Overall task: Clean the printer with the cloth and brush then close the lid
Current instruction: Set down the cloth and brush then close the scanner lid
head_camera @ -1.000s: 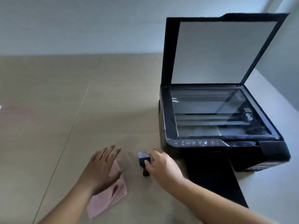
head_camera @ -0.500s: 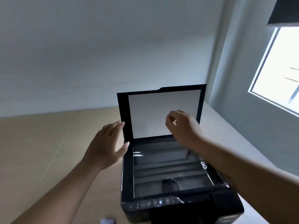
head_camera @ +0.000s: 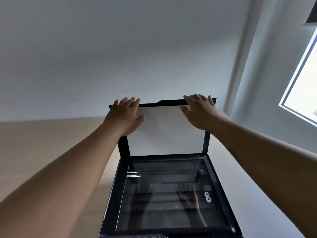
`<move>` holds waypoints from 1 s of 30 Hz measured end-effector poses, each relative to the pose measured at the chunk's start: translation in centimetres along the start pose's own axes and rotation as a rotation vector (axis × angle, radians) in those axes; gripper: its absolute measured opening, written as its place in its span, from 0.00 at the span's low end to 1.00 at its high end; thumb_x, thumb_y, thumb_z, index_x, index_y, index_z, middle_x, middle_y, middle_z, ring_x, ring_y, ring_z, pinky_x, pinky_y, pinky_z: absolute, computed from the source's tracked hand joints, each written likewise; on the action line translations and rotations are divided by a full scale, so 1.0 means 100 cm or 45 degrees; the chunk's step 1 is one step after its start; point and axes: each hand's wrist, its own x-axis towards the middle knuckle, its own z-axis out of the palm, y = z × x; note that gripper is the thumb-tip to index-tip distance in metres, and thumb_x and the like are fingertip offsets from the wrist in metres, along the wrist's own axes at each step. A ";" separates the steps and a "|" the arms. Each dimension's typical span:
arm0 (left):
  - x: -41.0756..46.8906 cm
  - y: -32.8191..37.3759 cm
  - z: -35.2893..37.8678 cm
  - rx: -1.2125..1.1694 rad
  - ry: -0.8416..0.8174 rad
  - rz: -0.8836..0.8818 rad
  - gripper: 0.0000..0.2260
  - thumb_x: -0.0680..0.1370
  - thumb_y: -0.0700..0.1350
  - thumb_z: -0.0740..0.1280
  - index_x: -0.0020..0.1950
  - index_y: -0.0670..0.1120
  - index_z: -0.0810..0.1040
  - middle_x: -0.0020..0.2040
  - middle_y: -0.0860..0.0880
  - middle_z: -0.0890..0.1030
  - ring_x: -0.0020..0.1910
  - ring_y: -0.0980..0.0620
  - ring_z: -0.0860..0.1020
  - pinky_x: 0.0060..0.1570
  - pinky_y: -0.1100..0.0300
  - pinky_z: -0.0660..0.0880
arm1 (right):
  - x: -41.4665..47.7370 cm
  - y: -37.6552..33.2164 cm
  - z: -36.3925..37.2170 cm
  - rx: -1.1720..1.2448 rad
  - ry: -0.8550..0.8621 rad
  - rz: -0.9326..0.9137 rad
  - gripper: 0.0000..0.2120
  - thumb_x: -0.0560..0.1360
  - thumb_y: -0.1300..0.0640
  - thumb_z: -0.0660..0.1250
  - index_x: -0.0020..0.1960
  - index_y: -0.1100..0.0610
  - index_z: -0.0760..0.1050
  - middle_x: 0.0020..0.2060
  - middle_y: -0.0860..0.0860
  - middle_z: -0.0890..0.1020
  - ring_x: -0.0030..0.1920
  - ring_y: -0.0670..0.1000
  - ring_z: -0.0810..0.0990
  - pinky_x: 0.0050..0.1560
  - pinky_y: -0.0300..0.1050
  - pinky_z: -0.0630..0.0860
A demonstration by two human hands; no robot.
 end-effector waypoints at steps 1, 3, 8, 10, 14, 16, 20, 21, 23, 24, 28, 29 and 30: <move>0.000 0.002 0.002 0.021 -0.022 -0.005 0.29 0.80 0.58 0.51 0.78 0.46 0.51 0.78 0.46 0.56 0.76 0.45 0.54 0.74 0.46 0.48 | -0.001 0.002 0.001 -0.003 0.023 -0.021 0.21 0.82 0.46 0.52 0.69 0.54 0.68 0.67 0.54 0.72 0.70 0.58 0.65 0.76 0.57 0.48; -0.005 0.004 0.005 0.022 0.034 0.003 0.27 0.80 0.57 0.52 0.76 0.45 0.56 0.75 0.43 0.64 0.73 0.43 0.61 0.72 0.46 0.52 | -0.007 0.004 0.003 0.008 0.111 -0.059 0.18 0.82 0.47 0.54 0.67 0.54 0.71 0.64 0.55 0.75 0.66 0.60 0.68 0.72 0.54 0.55; -0.037 0.009 0.005 0.003 0.402 0.123 0.20 0.81 0.55 0.46 0.55 0.44 0.73 0.45 0.45 0.78 0.44 0.40 0.75 0.47 0.49 0.68 | -0.037 0.007 0.003 0.068 0.322 -0.180 0.12 0.82 0.51 0.55 0.50 0.56 0.74 0.46 0.53 0.79 0.49 0.59 0.75 0.56 0.51 0.66; -0.058 0.011 0.004 -0.034 0.465 0.149 0.18 0.82 0.54 0.47 0.50 0.45 0.72 0.37 0.47 0.76 0.38 0.42 0.74 0.42 0.51 0.67 | -0.058 0.009 0.004 0.064 0.369 -0.243 0.11 0.82 0.54 0.57 0.47 0.56 0.74 0.41 0.53 0.79 0.45 0.60 0.76 0.52 0.50 0.66; -0.107 0.023 0.007 -0.131 0.487 0.164 0.15 0.83 0.51 0.51 0.47 0.46 0.74 0.35 0.49 0.76 0.37 0.44 0.74 0.39 0.55 0.64 | -0.119 0.013 0.008 0.055 0.407 -0.323 0.04 0.79 0.58 0.64 0.49 0.54 0.78 0.42 0.51 0.82 0.44 0.59 0.79 0.49 0.48 0.68; -0.140 0.029 0.013 -0.177 0.490 0.176 0.14 0.83 0.50 0.53 0.48 0.47 0.76 0.36 0.50 0.77 0.37 0.45 0.74 0.39 0.56 0.64 | -0.152 0.009 0.010 0.077 0.395 -0.340 0.05 0.79 0.57 0.65 0.51 0.55 0.79 0.45 0.50 0.84 0.46 0.58 0.81 0.50 0.49 0.71; -0.199 0.041 0.038 -0.269 0.404 0.159 0.13 0.82 0.51 0.58 0.55 0.47 0.80 0.48 0.52 0.83 0.47 0.49 0.80 0.45 0.55 0.70 | -0.212 0.010 0.030 0.111 0.284 -0.378 0.10 0.78 0.56 0.64 0.55 0.55 0.80 0.51 0.49 0.84 0.53 0.55 0.82 0.54 0.50 0.75; -0.210 0.045 0.046 -0.294 0.372 0.142 0.14 0.81 0.51 0.58 0.57 0.48 0.80 0.51 0.52 0.83 0.51 0.50 0.80 0.49 0.55 0.70 | -0.224 0.013 0.036 0.131 0.261 -0.381 0.11 0.78 0.55 0.63 0.56 0.55 0.80 0.52 0.50 0.84 0.54 0.55 0.82 0.55 0.50 0.76; -0.231 0.050 0.064 -0.330 0.303 0.105 0.15 0.81 0.53 0.58 0.59 0.48 0.80 0.56 0.52 0.82 0.55 0.50 0.80 0.54 0.55 0.71 | -0.246 0.018 0.049 0.160 0.198 -0.370 0.14 0.79 0.51 0.61 0.58 0.55 0.81 0.56 0.50 0.83 0.58 0.54 0.81 0.58 0.51 0.76; -0.241 0.052 0.074 -0.344 0.257 0.092 0.16 0.81 0.54 0.58 0.60 0.48 0.80 0.58 0.51 0.82 0.57 0.49 0.79 0.56 0.55 0.72 | -0.256 0.020 0.059 0.158 0.148 -0.357 0.17 0.79 0.49 0.59 0.59 0.55 0.80 0.58 0.50 0.83 0.61 0.54 0.80 0.61 0.51 0.75; -0.279 0.057 0.112 -0.351 -0.103 0.063 0.24 0.81 0.59 0.51 0.67 0.48 0.75 0.67 0.51 0.75 0.66 0.48 0.74 0.66 0.51 0.69 | -0.289 0.023 0.100 -0.006 -0.277 -0.308 0.27 0.81 0.41 0.47 0.67 0.54 0.75 0.67 0.51 0.76 0.71 0.53 0.69 0.71 0.49 0.65; -0.286 0.059 0.120 -0.313 -0.187 0.064 0.26 0.82 0.60 0.48 0.70 0.48 0.71 0.71 0.51 0.72 0.70 0.49 0.70 0.69 0.51 0.64 | -0.294 0.022 0.108 -0.055 -0.381 -0.286 0.31 0.82 0.39 0.42 0.70 0.54 0.72 0.71 0.51 0.72 0.73 0.53 0.63 0.73 0.48 0.61; -0.290 0.061 0.127 -0.275 -0.244 0.067 0.28 0.81 0.61 0.45 0.73 0.48 0.67 0.73 0.51 0.68 0.72 0.49 0.66 0.71 0.51 0.59 | -0.296 0.022 0.114 -0.083 -0.436 -0.267 0.34 0.80 0.36 0.37 0.74 0.53 0.66 0.74 0.50 0.66 0.75 0.53 0.58 0.75 0.47 0.55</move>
